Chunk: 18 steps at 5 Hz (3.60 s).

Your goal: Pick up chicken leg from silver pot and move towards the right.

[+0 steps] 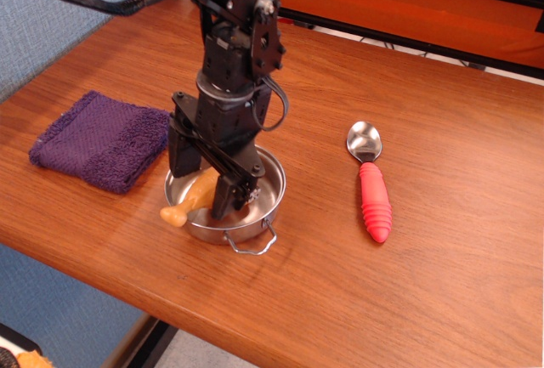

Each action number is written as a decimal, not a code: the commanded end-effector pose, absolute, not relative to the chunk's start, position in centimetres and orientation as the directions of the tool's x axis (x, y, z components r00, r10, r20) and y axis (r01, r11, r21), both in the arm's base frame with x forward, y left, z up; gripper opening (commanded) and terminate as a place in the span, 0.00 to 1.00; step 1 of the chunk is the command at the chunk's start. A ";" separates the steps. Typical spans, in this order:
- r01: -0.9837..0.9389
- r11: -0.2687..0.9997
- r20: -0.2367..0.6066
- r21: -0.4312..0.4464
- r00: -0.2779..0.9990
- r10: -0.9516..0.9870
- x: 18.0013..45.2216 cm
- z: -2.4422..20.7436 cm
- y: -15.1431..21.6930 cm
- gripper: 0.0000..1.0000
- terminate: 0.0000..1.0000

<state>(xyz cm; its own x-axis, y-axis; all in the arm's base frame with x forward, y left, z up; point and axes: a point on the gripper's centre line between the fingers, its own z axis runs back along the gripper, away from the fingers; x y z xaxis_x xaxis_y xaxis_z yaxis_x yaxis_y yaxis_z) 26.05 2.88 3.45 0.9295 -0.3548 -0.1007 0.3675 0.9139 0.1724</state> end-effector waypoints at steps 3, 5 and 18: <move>0.372 0.915 -0.104 0.157 0.927 -0.359 26.4 3.0 3.5 1.00 0.00; 0.368 0.916 -0.097 0.161 0.929 -0.357 26.3 3.3 3.6 0.00 0.00; 0.841 0.517 0.065 0.158 0.514 -0.856 25.6 1.8 -14.4 0.00 0.00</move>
<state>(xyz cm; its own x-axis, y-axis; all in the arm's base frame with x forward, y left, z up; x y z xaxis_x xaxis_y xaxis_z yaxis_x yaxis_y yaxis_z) 25.85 -15.14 0.94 0.5134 -0.8572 0.0398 0.8458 0.5133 0.1453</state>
